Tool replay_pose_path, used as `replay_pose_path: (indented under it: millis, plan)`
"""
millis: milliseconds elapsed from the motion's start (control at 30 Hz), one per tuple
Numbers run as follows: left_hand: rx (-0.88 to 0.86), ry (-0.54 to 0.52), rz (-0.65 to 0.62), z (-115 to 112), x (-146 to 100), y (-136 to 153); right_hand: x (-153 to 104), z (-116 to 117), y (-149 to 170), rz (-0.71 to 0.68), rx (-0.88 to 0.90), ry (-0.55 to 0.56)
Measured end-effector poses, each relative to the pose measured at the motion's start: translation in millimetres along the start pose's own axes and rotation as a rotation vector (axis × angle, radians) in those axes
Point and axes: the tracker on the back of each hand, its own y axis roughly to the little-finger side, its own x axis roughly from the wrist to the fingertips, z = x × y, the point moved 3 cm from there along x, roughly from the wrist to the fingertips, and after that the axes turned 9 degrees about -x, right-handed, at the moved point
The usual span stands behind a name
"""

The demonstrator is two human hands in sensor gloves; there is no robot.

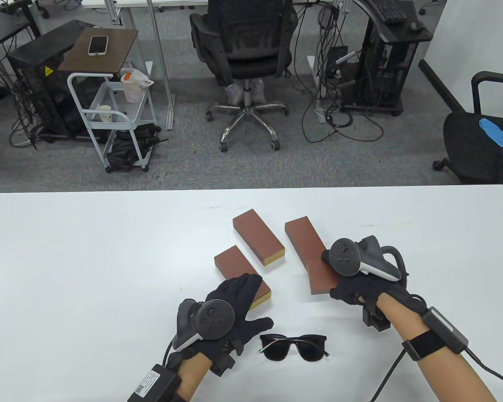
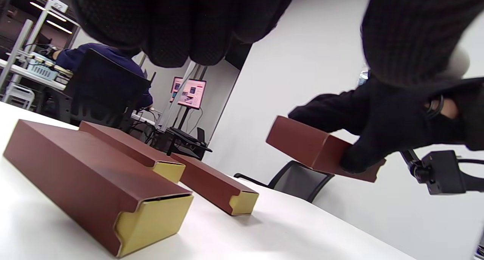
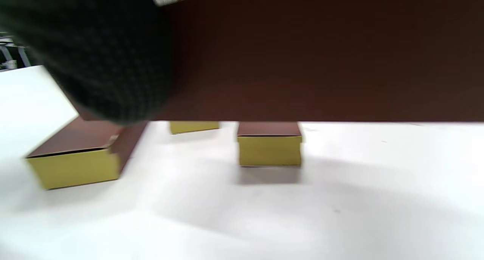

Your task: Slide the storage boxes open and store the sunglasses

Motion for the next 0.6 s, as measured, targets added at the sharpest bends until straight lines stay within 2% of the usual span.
replay_pose_path:
  millis: [333, 433, 600]
  plan:
    - [0.024, 0.009, -0.061, 0, -1, -12, -20, -16, -100, -0.226, -0.072, 0.059]
    - [0.049, 0.031, -0.042, 0, -1, -11, -24, -18, -118, -0.256, -0.056, 0.088]
    - [0.045, 0.085, -0.012, 0, 0, -7, -24, -14, -126, -0.257, -0.054, 0.106]
